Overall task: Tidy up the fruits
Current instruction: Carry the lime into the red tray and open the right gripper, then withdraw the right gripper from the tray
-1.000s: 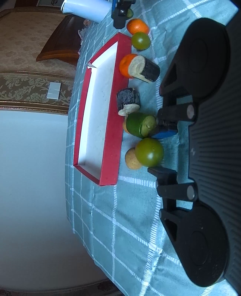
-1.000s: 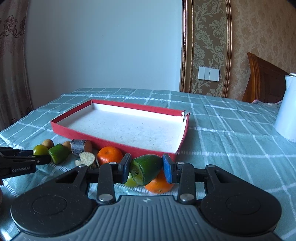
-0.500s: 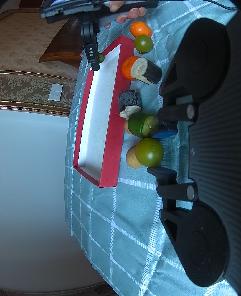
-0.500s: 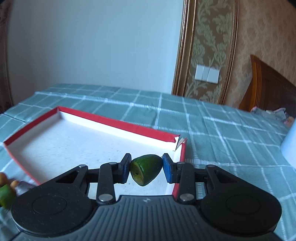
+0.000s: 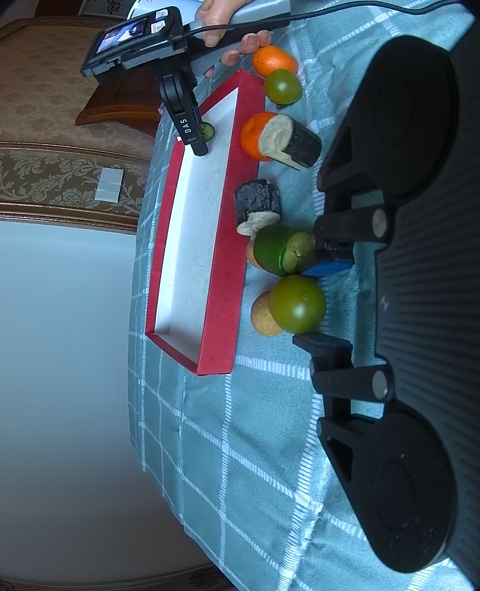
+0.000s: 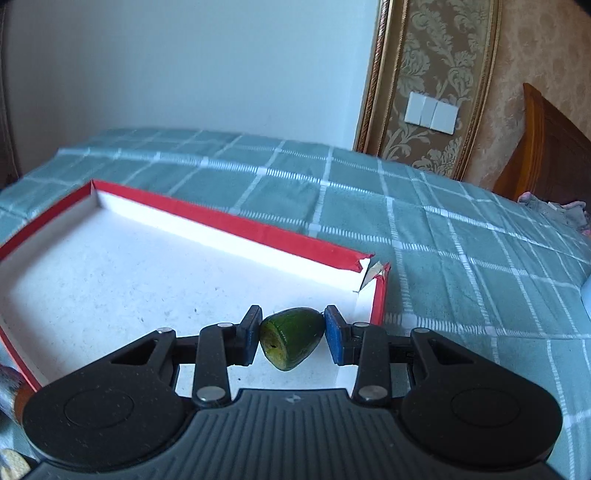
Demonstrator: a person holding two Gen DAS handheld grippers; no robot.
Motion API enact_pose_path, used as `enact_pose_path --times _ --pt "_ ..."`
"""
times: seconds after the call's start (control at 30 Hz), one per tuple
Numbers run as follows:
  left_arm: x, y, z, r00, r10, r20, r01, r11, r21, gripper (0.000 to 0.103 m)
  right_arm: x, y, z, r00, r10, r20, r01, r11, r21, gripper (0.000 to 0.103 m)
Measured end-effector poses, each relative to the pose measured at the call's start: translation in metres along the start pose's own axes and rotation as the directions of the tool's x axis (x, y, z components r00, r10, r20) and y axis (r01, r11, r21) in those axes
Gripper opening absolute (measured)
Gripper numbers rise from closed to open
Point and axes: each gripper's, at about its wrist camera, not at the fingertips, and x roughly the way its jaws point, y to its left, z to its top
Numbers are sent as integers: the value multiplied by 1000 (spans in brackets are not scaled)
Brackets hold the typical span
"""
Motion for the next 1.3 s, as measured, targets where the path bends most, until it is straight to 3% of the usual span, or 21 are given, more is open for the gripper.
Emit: enact_pose_path --times 0.13,0.4,0.57,0.7,0.9,1.07,1.3 --pt "0 0 0 1000 0 0 0 1000 0 29 6 -7 0 1000 7 -28 -7 1000 6 37" --pt "0 -2 0 1000 3 -1 -3 1000 5 30 -1 -9 -3 1000 21 23 -20 1000 -17 64" --pt "0 -3 -1 1000 5 -1 -5 1000 10 30 -32 -21 -18 991 48 128 -54 998 38 64" --pt "0 -3 -1 1000 7 -2 -7 1000 14 30 -69 -28 -42 973 -5 231 -13 997 76 66" --pt "0 -3 0 1000 8 -3 -8 1000 16 30 -112 -36 -82 948 6 319 -50 990 129 66" --pt "0 -5 -1 1000 14 -3 -14 1000 23 30 -145 -15 -117 918 -31 396 11 999 52 67" --pt "0 -11 -3 999 37 0 -37 997 62 30 -147 -23 -138 955 -103 278 65 988 142 69"
